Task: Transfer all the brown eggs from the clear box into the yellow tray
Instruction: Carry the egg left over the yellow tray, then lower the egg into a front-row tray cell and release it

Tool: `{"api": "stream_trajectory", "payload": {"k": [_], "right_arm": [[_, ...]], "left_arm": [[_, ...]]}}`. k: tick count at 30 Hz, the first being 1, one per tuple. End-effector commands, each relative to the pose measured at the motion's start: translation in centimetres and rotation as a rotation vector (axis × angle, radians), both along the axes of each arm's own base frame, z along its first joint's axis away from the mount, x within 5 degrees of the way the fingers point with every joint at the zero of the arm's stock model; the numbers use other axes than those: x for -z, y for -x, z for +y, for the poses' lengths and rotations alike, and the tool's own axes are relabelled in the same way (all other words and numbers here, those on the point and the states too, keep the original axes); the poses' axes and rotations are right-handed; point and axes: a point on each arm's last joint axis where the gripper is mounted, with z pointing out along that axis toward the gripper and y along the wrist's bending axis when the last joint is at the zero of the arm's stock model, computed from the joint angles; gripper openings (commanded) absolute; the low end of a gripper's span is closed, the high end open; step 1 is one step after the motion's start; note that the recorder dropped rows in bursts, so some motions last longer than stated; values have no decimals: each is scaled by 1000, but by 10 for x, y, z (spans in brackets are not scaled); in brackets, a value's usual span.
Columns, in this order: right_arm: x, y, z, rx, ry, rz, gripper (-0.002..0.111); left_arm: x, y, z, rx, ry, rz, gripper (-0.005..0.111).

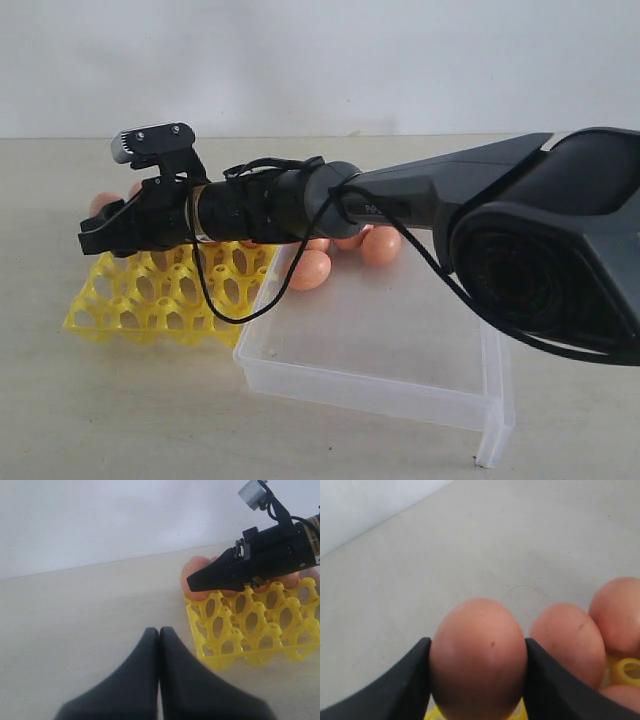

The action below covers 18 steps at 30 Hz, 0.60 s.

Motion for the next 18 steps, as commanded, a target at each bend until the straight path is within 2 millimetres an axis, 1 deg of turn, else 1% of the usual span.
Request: {"api": "stream_trajectory", "payload": {"k": [1,5,8,14,16,18], "right_arm": [[2,5,4,-30,10,-18,0],[2,13,10,-85,22,-70,0],[4,16,14,-90,64,-129,0],[8,14,13,-30,142,-160,0],[9,12,12,-11,158,-161,4],[10,11,12,-6,169,-171,15]], "left_arm": [[1,0,0,1,12,-1,-4],[1,0,0,1,12,-1,-4],[1,0,0,1,12,-1,-4],[1,0,0,1,12,-1,-4],[1,0,0,1,12,-1,-4],[1,0,0,1,12,-1,-4]]}}
